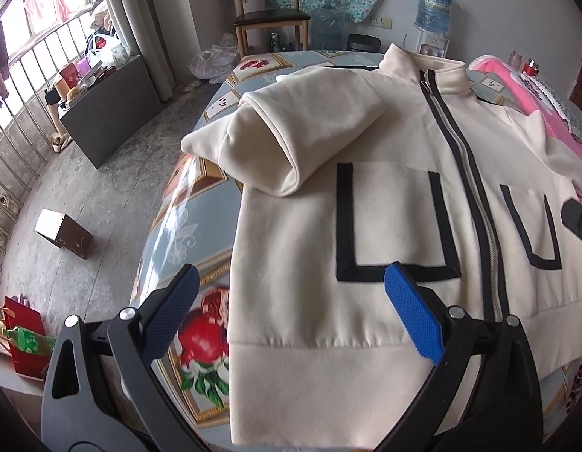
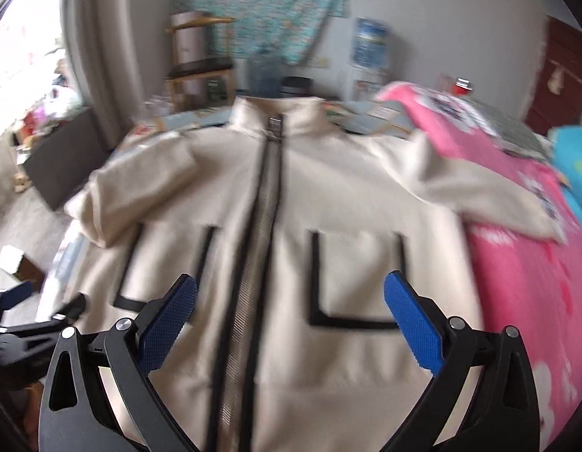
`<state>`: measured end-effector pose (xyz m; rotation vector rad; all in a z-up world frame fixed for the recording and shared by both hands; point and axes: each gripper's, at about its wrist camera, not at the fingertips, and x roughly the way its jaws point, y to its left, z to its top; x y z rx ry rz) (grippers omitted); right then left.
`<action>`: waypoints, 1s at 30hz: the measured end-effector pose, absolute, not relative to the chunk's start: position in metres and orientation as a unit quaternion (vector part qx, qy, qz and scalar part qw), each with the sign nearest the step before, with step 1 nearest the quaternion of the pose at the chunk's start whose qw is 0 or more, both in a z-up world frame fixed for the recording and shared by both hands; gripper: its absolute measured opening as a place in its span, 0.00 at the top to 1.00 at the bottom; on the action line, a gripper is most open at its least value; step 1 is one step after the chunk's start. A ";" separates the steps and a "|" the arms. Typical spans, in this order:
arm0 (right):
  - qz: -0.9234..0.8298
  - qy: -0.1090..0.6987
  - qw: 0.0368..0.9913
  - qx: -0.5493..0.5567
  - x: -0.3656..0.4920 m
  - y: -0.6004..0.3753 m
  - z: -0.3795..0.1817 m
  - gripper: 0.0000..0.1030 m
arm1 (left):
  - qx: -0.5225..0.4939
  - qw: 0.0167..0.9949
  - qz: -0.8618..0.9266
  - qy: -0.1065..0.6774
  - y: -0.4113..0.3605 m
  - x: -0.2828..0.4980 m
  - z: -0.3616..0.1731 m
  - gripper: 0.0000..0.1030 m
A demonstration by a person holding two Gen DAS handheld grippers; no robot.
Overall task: Fold large clothes
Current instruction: 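Move the left tool toward the folded sleeve of the cream jacket, then grasp the jacket sleeve with the left tool and lift it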
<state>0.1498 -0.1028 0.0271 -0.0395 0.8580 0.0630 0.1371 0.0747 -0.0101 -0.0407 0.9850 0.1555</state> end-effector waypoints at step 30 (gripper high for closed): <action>0.178 0.521 0.834 -0.046 0.311 -0.008 -0.061 0.22 | 0.039 0.875 0.004 0.483 0.077 0.261 -0.046 0.39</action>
